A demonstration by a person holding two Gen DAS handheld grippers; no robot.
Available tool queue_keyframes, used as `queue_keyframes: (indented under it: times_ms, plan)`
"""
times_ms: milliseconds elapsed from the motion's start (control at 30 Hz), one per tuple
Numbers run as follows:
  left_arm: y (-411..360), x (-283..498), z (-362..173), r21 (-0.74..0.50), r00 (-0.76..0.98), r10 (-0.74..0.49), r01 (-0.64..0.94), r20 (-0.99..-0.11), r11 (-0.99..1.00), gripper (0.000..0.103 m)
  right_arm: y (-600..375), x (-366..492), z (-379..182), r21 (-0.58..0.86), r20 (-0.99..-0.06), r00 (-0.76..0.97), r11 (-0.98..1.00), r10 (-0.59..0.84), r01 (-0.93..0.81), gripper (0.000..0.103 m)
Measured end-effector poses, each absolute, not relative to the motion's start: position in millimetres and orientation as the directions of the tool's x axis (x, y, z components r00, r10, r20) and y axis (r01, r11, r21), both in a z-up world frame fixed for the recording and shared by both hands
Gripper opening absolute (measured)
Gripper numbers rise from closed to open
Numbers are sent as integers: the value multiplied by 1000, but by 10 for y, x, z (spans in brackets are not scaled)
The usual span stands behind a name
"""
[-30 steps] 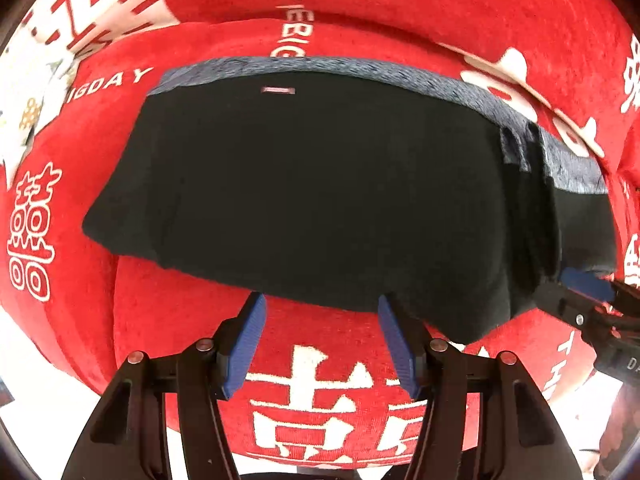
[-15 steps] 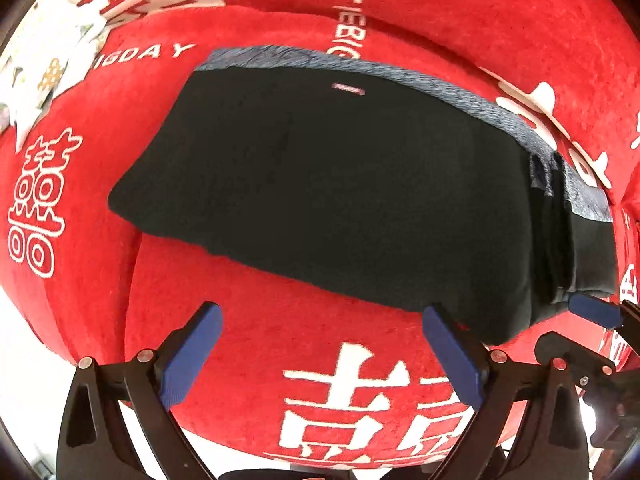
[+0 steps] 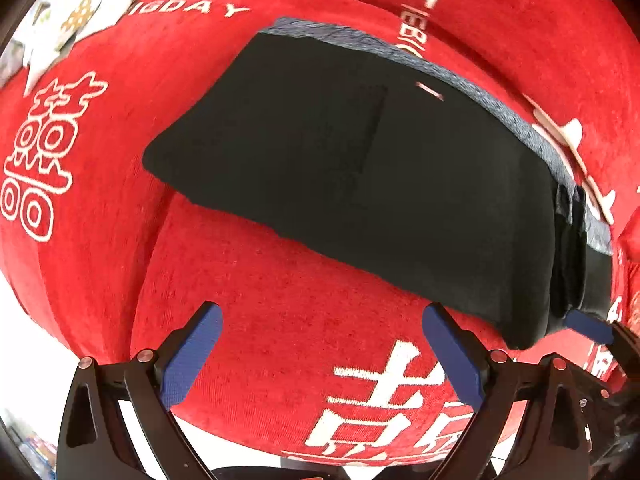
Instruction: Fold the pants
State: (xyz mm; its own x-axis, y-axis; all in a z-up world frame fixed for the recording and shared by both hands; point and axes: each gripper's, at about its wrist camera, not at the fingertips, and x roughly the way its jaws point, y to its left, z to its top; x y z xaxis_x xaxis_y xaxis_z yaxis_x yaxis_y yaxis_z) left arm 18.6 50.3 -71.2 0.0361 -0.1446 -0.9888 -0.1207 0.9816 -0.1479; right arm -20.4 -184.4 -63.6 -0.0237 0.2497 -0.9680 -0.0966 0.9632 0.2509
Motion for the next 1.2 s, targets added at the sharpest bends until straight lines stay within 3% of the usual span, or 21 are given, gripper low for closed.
queue_keyframes:
  times_ms: [267,833,1200]
  plan:
    - [783,244,-745,-191,39,-187,-210,-982,959,100,-1840,-128,-667,244,-969,-51,968,241,-64,103]
    - [856,314,-829,-167,29,-164,-217,-986,962,100,-1995,-115,-962,191,-976,-102,981,191,11,103]
    - [661,491,-813,-157,-7,-160,-142,-987,977,100,-2073,-87,-843,213,-977,14,973,213,89,103]
